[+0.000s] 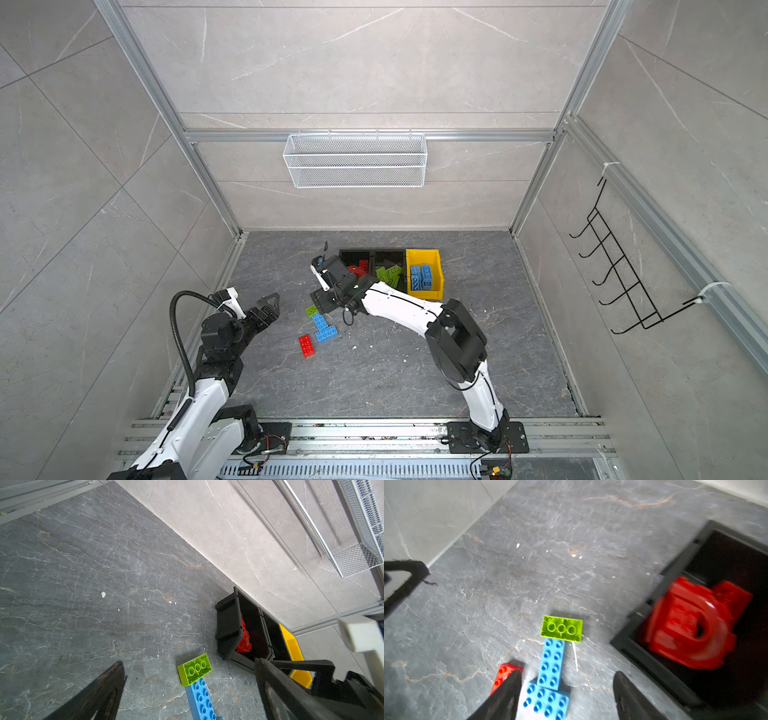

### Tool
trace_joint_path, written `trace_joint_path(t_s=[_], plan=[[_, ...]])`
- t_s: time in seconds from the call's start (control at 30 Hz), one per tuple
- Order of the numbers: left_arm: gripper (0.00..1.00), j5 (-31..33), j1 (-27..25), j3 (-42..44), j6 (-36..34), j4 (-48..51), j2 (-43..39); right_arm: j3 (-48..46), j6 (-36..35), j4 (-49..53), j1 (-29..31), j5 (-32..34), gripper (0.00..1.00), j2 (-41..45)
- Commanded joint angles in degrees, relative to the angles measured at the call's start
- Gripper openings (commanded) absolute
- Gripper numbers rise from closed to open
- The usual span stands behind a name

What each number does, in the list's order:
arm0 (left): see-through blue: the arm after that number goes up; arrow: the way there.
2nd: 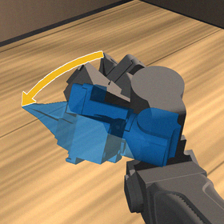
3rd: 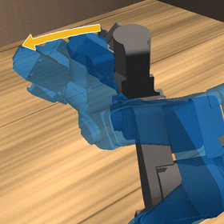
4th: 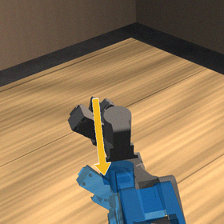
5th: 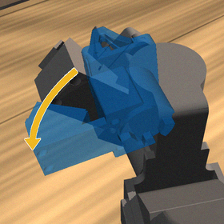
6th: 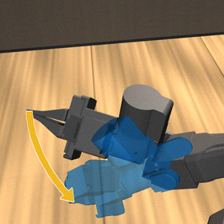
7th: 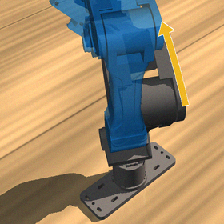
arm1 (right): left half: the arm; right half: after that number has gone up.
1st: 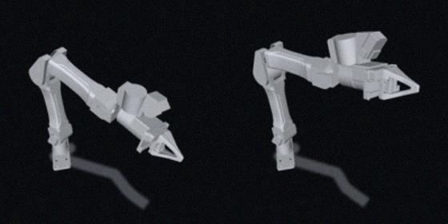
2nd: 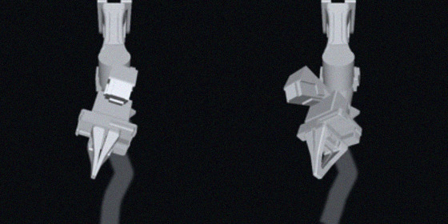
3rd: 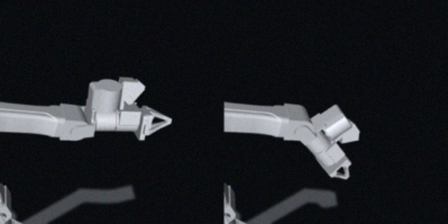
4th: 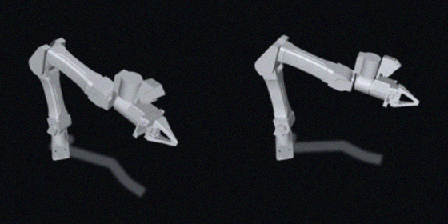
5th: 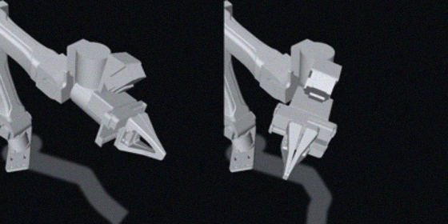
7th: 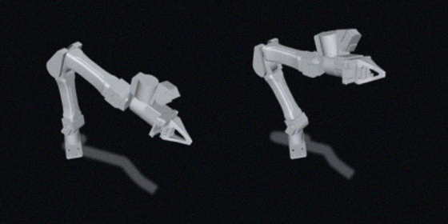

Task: Sort the legos into containers by color
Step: 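Move the right gripper to the pile and grasp another lime-green brick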

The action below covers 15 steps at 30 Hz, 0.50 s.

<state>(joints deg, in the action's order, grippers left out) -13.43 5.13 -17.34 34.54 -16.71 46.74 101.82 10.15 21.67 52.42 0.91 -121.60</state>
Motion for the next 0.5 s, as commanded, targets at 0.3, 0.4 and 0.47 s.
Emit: trace_joint_path(t_s=[0.3, 0.4, 0.47], plan=[[1.0, 3.79, -0.04, -0.58, 0.65, 0.61, -0.6, 26.21, -2.74, 17.62, 1.89, 4.62, 0.77, -20.05], [1.0, 4.27, -0.09, -0.59, 0.52, 0.93, -0.77, 29.29, -2.4, 18.93, 1.86, 5.23, 0.78, -22.58], [1.0, 4.28, -0.07, -0.58, 0.6, 0.85, -0.77, 31.16, -2.08, 19.57, 1.87, 5.65, 0.78, -24.18]])
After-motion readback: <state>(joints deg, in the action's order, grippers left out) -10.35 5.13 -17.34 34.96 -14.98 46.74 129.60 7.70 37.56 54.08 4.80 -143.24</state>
